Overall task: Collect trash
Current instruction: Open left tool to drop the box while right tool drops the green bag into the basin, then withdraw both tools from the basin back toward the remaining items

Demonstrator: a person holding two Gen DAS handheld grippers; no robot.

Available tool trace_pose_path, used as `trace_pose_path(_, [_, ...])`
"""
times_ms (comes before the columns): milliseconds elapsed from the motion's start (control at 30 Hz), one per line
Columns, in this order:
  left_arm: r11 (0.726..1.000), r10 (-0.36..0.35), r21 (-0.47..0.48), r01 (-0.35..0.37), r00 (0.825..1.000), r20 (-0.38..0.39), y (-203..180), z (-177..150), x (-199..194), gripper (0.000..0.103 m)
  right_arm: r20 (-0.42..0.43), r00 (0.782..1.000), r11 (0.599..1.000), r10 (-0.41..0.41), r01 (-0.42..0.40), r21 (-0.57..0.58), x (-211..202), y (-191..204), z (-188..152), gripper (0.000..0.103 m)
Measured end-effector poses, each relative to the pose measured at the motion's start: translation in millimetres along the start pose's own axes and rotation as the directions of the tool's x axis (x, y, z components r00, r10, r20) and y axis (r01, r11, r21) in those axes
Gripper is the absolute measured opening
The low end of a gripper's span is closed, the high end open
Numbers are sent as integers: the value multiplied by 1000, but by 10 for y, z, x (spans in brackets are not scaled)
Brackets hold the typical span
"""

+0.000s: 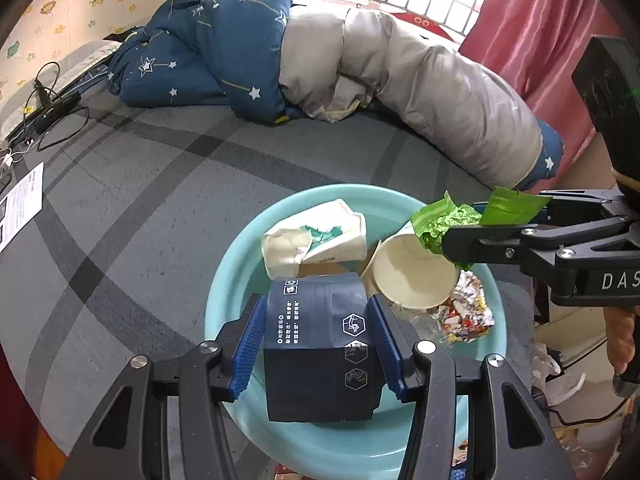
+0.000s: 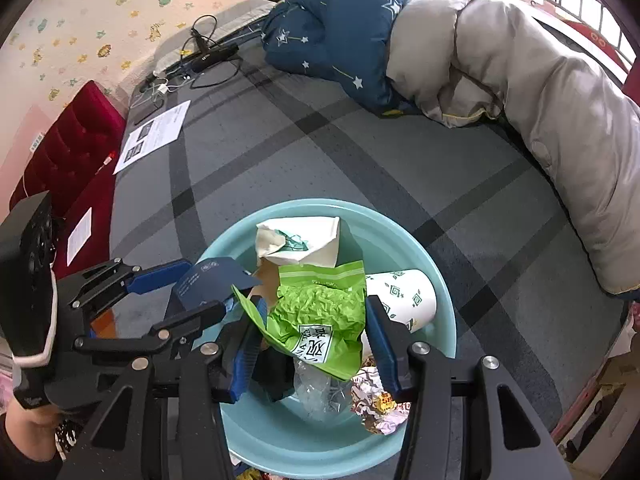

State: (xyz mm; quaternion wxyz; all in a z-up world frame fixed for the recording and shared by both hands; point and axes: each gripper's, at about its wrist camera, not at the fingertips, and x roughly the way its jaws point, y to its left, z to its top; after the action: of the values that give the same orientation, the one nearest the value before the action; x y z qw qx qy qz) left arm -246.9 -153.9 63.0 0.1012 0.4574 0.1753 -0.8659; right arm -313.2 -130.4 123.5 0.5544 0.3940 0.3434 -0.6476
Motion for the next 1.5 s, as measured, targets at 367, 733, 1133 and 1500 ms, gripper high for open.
trace_pose_path(367, [1000, -5, -6, 5, 1000, -1, 3, -40, 37, 57, -31, 999, 1000, -7, 8, 18, 143, 32, -35, 54])
trace_pose_path(733, [1000, 4, 5, -4, 1000, 26, -58, -112, -15, 98, -20, 1000, 999, -11, 12, 46, 76, 28, -67, 89])
trace_pose_path(1133, [995, 69, 63, -73, 996, 65, -228, -197, -253, 103, 2, 999, 999, -32, 32, 32, -161, 81, -216, 102])
trace_pose_path(1500, [982, 140, 114, -150, 986, 95, -391, -361, -502, 103, 44, 998, 999, -46, 47, -16, -478, 212, -427, 102])
